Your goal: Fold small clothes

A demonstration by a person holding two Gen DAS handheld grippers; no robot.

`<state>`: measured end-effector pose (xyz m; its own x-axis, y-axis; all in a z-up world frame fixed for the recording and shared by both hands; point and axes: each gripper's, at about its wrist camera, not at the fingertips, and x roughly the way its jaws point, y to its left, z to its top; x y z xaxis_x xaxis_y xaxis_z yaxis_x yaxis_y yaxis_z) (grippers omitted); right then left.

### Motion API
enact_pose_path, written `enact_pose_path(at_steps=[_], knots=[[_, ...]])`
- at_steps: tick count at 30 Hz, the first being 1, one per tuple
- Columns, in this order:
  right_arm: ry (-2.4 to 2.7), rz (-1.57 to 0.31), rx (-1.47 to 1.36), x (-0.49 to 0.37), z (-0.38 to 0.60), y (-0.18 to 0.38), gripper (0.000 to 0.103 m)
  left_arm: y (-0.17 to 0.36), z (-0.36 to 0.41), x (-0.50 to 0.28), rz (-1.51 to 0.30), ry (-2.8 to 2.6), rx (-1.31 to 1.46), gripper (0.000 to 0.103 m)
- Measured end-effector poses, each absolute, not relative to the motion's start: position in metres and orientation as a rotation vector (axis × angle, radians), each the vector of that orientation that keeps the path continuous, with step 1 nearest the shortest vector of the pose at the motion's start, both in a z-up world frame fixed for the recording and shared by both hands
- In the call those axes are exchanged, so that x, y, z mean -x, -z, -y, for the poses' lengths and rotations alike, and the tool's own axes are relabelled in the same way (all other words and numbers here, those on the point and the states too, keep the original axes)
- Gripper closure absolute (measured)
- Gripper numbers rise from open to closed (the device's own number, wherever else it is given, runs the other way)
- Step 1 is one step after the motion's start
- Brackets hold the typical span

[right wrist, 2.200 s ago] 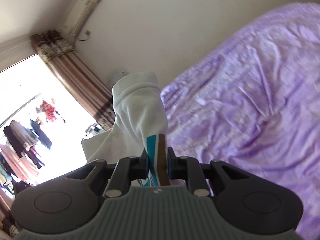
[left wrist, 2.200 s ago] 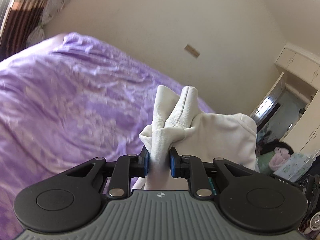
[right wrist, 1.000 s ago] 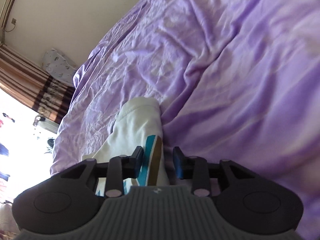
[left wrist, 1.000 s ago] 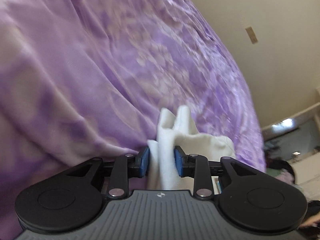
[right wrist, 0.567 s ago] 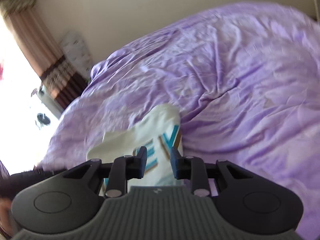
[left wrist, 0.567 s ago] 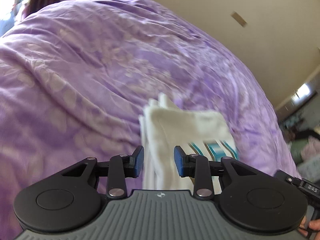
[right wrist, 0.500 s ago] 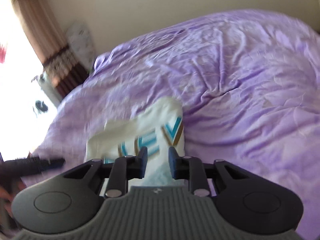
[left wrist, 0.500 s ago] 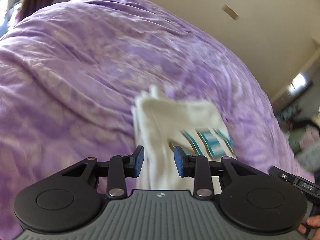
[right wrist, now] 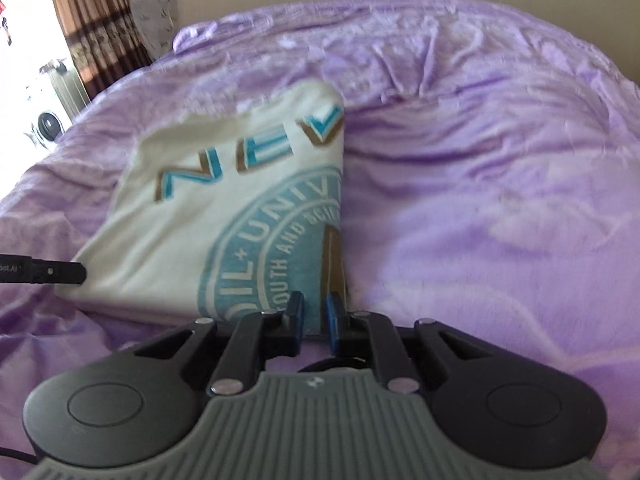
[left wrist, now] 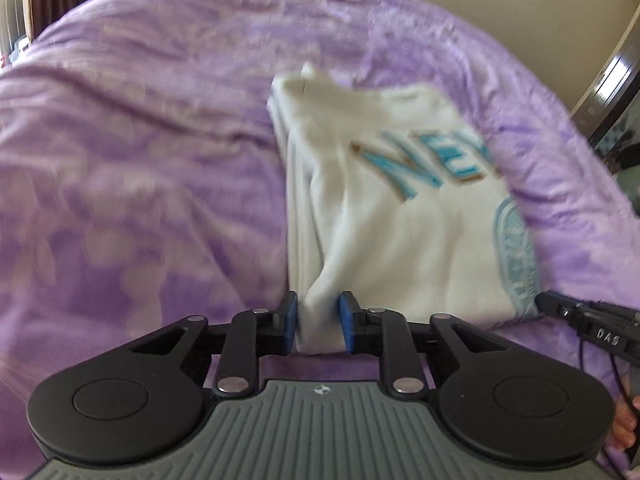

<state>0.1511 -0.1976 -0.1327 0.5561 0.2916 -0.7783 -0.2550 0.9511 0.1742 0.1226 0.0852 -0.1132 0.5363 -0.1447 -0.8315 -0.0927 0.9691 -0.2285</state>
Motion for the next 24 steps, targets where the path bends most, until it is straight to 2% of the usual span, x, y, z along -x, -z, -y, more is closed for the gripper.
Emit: enact_pose_path(at_steps=[5, 9, 19, 24], knots=[[-0.309, -0.958, 0.018, -0.154, 0.187, 0.144, 0.097, 0.133, -0.076, -0.131, -1.079, 0.012, 0.198, 0.078], [-0.304, -0.991, 0.017, -0.162, 0.186, 0.153, 0.097, 0.143, -0.079, -0.133, -1.109, 0.009, 0.202, 0.073], [-0.303, -0.968, 0.006, -0.159, 0.187, 0.14, 0.097, 0.127, -0.082, -0.124, -1.063, 0.013, 0.203, 0.072], [-0.295, -0.905, -0.002, -0.152, 0.189, 0.123, 0.083, 0.108, -0.079, -0.117, -0.981, 0.012, 0.172, 0.072]])
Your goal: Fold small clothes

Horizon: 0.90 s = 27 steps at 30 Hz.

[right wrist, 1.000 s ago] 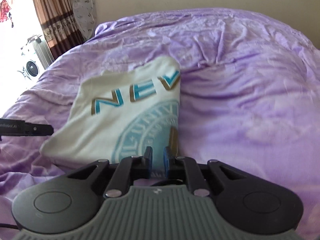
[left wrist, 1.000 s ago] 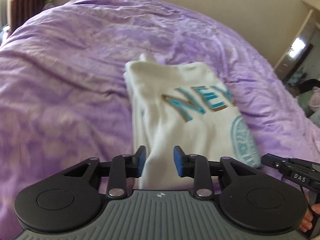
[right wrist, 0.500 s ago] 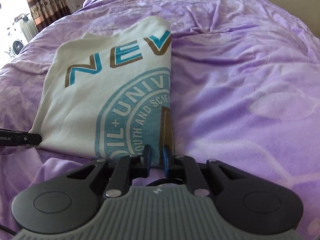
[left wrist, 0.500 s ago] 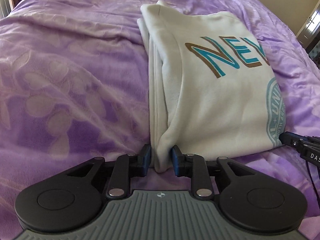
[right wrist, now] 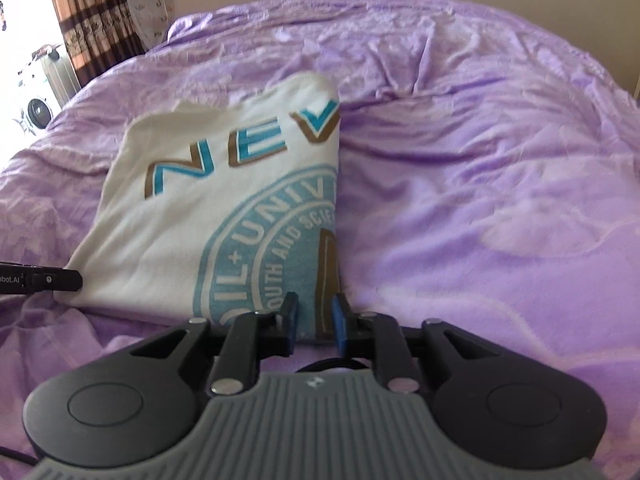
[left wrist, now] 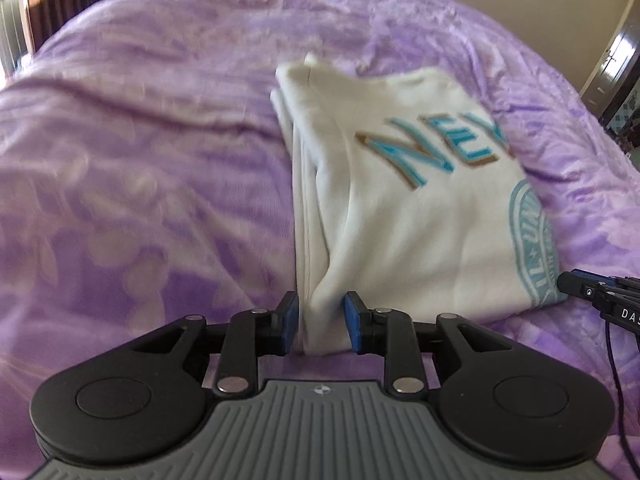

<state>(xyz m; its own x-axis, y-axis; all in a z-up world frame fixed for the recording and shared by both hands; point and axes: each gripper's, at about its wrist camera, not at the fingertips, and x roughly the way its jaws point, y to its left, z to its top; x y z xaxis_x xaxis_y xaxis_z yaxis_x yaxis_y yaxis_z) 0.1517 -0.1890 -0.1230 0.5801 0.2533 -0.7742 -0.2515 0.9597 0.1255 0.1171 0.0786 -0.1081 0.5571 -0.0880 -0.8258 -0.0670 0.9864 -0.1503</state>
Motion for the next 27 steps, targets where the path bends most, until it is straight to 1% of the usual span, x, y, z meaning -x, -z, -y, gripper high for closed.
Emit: enact_pose_path(at_steps=[1, 3, 4, 5, 8, 9, 11, 13, 15, 17, 18, 20, 21, 22, 27], knots=[[-0.295, -0.892, -0.003, -0.151, 0.189, 0.119, 0.079, 0.103, -0.077, -0.116, -0.963, 0.012, 0.157, 0.072], [-0.299, -0.856, -0.004, -0.148, 0.188, 0.11, 0.078, 0.093, -0.072, -0.115, -0.925, 0.009, 0.126, 0.072], [-0.304, -0.837, -0.006, -0.147, 0.187, 0.104, 0.076, 0.086, -0.07, -0.113, -0.902, 0.007, 0.113, 0.071], [-0.308, -0.817, -0.012, -0.147, 0.187, 0.097, 0.071, 0.079, -0.069, -0.112, -0.877, 0.006, 0.101, 0.071], [-0.324, -0.747, -0.03, -0.144, 0.187, 0.07, 0.061, 0.052, -0.065, -0.108, -0.785, -0.006, 0.061, 0.064], [-0.327, -0.718, -0.035, -0.142, 0.186, 0.059, 0.058, 0.042, -0.063, -0.105, -0.753, -0.017, 0.043, 0.059], [-0.335, -0.66, -0.046, -0.137, 0.186, 0.039, 0.043, 0.023, -0.06, -0.098, -0.688, -0.041, -0.003, 0.048], [-0.343, -0.613, -0.051, -0.13, 0.183, 0.022, 0.037, 0.007, -0.056, -0.088, -0.62, -0.062, -0.057, 0.03], [-0.351, -0.578, -0.057, -0.122, 0.181, 0.009, 0.032, -0.007, -0.053, -0.078, -0.551, -0.086, -0.097, 0.022], [-0.358, -0.548, -0.067, -0.113, 0.178, 0.0, 0.024, -0.016, -0.051, -0.071, -0.49, -0.096, -0.112, 0.015], [-0.358, -0.537, -0.068, -0.109, 0.177, -0.003, 0.021, -0.02, -0.05, -0.066, -0.465, -0.1, -0.112, 0.013], [-0.343, -0.528, -0.063, -0.101, 0.174, -0.006, 0.021, -0.026, -0.049, -0.056, -0.432, -0.103, -0.11, 0.008], [-0.336, -0.534, -0.06, -0.097, 0.173, -0.006, 0.021, -0.028, -0.047, -0.051, -0.418, -0.105, -0.115, 0.003], [-0.339, -0.544, -0.055, -0.093, 0.171, -0.006, 0.021, -0.029, -0.045, -0.047, -0.41, -0.102, -0.12, 0.001], [-0.331, -0.599, -0.02, -0.071, 0.161, 0.0, 0.021, -0.027, -0.041, -0.034, -0.432, -0.075, -0.043, 0.0]])
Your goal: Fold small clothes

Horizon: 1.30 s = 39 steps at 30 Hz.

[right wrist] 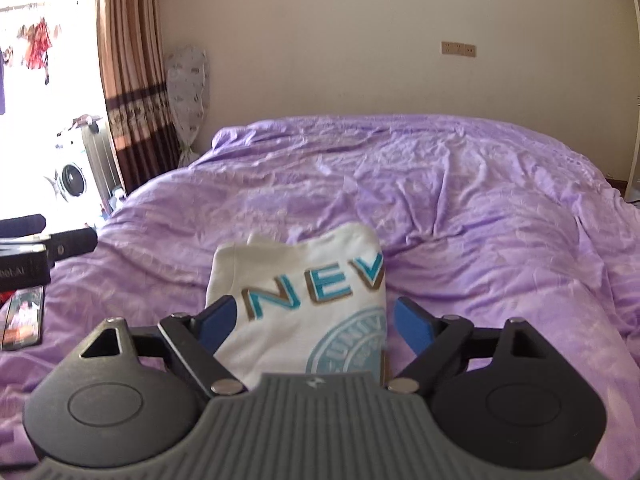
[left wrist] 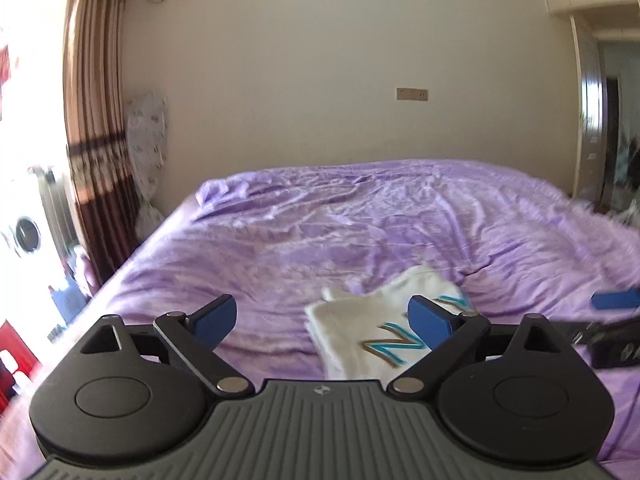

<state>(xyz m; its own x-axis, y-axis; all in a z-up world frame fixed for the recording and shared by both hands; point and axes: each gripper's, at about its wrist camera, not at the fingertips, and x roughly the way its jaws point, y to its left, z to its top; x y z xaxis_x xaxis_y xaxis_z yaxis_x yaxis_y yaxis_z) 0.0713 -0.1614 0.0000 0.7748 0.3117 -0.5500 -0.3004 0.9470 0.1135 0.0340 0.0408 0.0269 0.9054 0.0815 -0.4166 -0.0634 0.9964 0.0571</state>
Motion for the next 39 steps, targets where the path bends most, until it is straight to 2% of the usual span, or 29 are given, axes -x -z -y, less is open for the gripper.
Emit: enact_pose_path(at_steps=[9, 21, 39], knots=[[-0.307, -0.635, 0.022, -0.037, 0.152, 0.02, 0.021, 0.008, -0.032, -0.028, -0.61, -0.046, -0.015, 0.0], [-0.293, -0.715, 0.039, -0.037, 0.144, 0.052, 0.021, 0.044, -0.027, -0.037, -0.782, -0.085, 0.001, 0.0], [-0.282, -0.784, 0.038, -0.05, 0.142, 0.069, 0.021, 0.057, -0.024, -0.044, -0.828, -0.09, -0.017, 0.0]])
